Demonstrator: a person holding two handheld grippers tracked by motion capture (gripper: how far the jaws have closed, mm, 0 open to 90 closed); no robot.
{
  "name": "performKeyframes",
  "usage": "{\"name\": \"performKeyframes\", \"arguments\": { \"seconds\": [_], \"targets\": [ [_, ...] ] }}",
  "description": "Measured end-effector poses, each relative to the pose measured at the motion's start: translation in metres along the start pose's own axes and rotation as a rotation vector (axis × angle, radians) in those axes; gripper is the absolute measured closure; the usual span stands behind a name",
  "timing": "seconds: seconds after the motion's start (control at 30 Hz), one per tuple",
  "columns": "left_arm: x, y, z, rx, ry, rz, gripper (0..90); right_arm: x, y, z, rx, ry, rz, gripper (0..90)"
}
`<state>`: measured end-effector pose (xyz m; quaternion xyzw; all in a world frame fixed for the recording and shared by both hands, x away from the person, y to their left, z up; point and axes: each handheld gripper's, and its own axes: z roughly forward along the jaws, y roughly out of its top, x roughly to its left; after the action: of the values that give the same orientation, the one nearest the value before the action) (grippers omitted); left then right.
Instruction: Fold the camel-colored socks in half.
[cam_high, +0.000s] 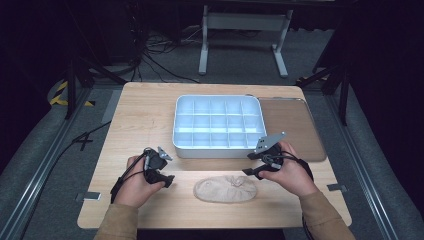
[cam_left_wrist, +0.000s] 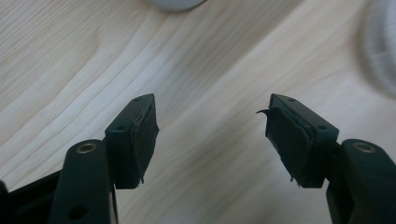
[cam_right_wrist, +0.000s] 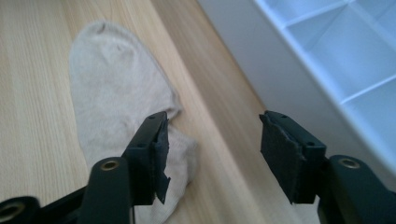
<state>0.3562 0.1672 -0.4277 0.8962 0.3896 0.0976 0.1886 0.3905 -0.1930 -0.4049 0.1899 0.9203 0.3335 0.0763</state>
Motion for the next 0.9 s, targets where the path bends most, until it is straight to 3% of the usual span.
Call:
{"name": "performKeyframes", "arguments": {
  "seconds": [0.03,0.1,0.27,0.33,0.4,0.53,0.57,0.67,0.73,0.83,0.9],
  "targets": [
    [-0.003,0.008,-0.007,0.008,-0.059,-0.016,34.5,-0.002,0.000,0.000,-0.011,-0.023,-0.015,37.3],
    [-0.006,0.013,-0.014,-0.011,-0.047,-0.003,34.5,-0.002,-0.003,0.002,-0.003,-0.048,-0.035,39.7],
    [-0.014,0.018,-0.025,-0.027,-0.051,0.038,38.0,-0.001,-0.022,0.010,0.049,-0.038,-0.016,41.0],
    [-0.016,0.021,-0.028,0.022,-0.100,-0.011,39.2,-0.001,-0.026,0.010,0.055,-0.040,-0.011,41.0],
    [-0.017,0.021,-0.030,0.017,-0.121,-0.020,41.9,0.000,-0.030,0.009,0.046,-0.033,-0.002,41.0],
    [-0.019,0.023,-0.034,0.002,-0.110,0.002,43.2,0.001,-0.032,0.005,0.023,-0.027,0.016,40.9],
    [-0.020,0.024,-0.035,0.002,-0.085,0.018,43.7,0.001,-0.033,0.005,0.021,-0.028,0.014,40.4],
    [-0.022,0.027,-0.037,-0.007,-0.050,0.015,43.9,0.001,-0.037,0.005,0.051,-0.010,0.039,44.4],
    [-0.022,0.029,-0.039,-0.002,-0.072,-0.019,47.7,0.002,-0.040,0.005,0.070,-0.015,0.045,45.5],
    [-0.024,0.030,-0.040,-0.003,-0.072,-0.033,48.6,0.003,-0.042,0.004,0.089,-0.009,0.069,48.8],
    [-0.024,0.031,-0.041,0.000,-0.097,-0.060,48.8,0.003,-0.043,0.002,0.091,-0.020,0.066,50.0]
  ]
}}
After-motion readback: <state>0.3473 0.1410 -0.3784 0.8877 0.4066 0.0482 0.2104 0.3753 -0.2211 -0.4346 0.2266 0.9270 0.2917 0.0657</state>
